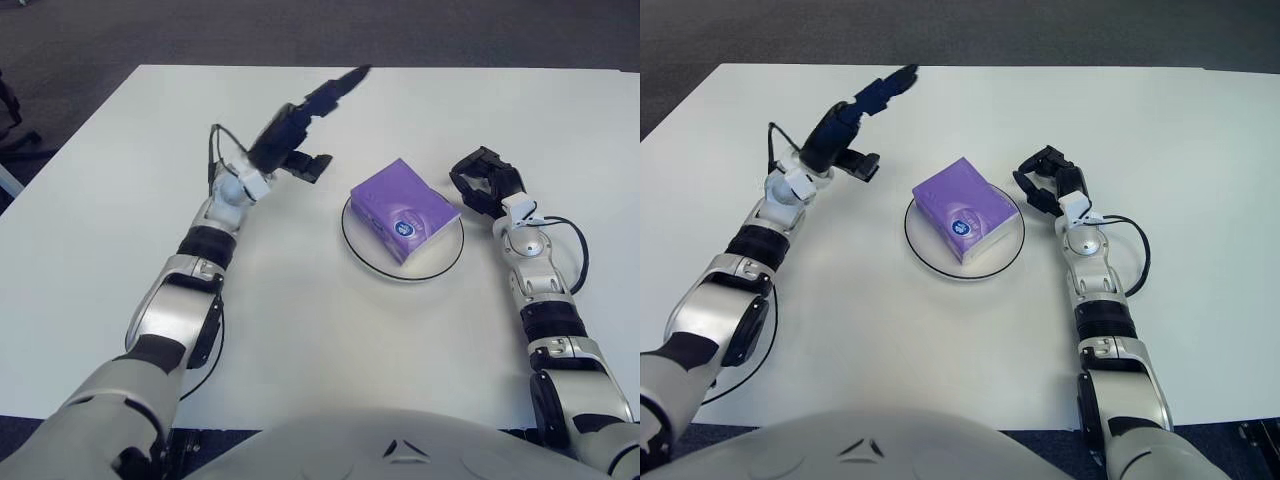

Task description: Put the tissue paper into the plate.

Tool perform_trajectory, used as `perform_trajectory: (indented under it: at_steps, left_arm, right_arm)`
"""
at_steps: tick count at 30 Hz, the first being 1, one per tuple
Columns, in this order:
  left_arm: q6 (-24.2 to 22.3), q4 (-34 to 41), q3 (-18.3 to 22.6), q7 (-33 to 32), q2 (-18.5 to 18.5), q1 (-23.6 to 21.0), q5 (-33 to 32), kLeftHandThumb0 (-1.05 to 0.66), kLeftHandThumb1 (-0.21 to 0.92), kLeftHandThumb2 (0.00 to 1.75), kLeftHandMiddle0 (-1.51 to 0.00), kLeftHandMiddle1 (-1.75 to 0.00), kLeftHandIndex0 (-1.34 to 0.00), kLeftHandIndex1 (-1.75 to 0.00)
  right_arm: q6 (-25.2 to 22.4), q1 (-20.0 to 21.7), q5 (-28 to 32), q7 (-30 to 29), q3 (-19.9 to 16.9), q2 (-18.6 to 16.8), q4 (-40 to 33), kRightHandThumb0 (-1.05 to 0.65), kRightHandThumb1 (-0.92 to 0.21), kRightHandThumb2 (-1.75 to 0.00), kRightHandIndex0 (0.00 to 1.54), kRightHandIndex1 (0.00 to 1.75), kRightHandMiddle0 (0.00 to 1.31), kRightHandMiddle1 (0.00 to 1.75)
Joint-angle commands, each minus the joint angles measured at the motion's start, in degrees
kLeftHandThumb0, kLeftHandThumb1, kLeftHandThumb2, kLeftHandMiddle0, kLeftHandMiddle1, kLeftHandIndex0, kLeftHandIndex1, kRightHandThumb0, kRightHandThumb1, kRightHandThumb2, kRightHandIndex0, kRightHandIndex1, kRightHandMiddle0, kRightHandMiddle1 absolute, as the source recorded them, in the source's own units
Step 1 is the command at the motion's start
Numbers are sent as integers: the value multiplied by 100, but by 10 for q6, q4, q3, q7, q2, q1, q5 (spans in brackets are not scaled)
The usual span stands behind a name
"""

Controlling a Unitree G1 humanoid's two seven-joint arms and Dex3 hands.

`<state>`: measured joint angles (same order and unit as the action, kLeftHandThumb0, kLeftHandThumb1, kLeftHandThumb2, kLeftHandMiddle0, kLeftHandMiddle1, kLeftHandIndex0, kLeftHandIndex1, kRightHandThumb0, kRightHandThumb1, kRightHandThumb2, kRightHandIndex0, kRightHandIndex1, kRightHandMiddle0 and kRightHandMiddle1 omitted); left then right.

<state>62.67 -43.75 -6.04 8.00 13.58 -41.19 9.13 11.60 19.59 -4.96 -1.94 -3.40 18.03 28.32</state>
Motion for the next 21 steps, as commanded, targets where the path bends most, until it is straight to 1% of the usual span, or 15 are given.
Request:
perform_trajectory:
  at_steps: [1,4,5,8,12,16,19,20,21]
  left_arm:
    - [-30,-5,21,-28,-17,25,-12,-94,92,92,-49,-3,-37,-8]
    - [-76,-3,34,-30,-30,36,-35,-92,92,94,-58,-4,-43,-9]
    - [-86,-4,37,-30,-31,39,-40,-91,92,96,-63,-4,-47,-9]
    - [-106,-19,49,-21,-33,42,-61,-88,92,97,-73,-5,-54,-10]
    - [-136,-17,62,2,-44,49,-101,-82,92,91,-84,-7,-61,-12]
    - [-179,-12,85,21,-70,72,-158,-74,92,84,-93,-10,-67,-15]
    - [-206,-2,98,34,-87,90,-193,-64,92,81,-101,-12,-70,-26]
    - [-219,1,104,39,-93,97,-207,-61,92,80,-102,-15,-67,-37]
    - [-238,6,111,40,-101,107,-223,-57,92,79,-102,-24,-64,-51]
  right_arm:
    - [-6,-59,-5,-1,6,-19,60,-36,-92,-32,70,151,42,153]
    - [1,-58,-4,-4,3,-20,64,-36,-92,-32,70,151,42,153]
    - [3,-58,-4,-4,3,-21,66,-36,-92,-32,70,151,42,153]
    - [10,-57,-5,-7,1,-22,69,-36,-92,-32,70,151,42,153]
    - [16,-57,-5,-10,-1,-24,72,-36,-92,-32,70,151,42,153]
    - [22,-57,-5,-14,-3,-25,75,-36,-92,-32,70,151,42,153]
    - [25,-57,-5,-15,-4,-25,76,-36,-92,-32,70,151,42,153]
    - [26,-56,-4,-16,-5,-26,77,-36,-92,-32,70,152,42,153]
    - [27,-56,-3,-18,-7,-27,77,-36,-92,-32,70,152,42,153]
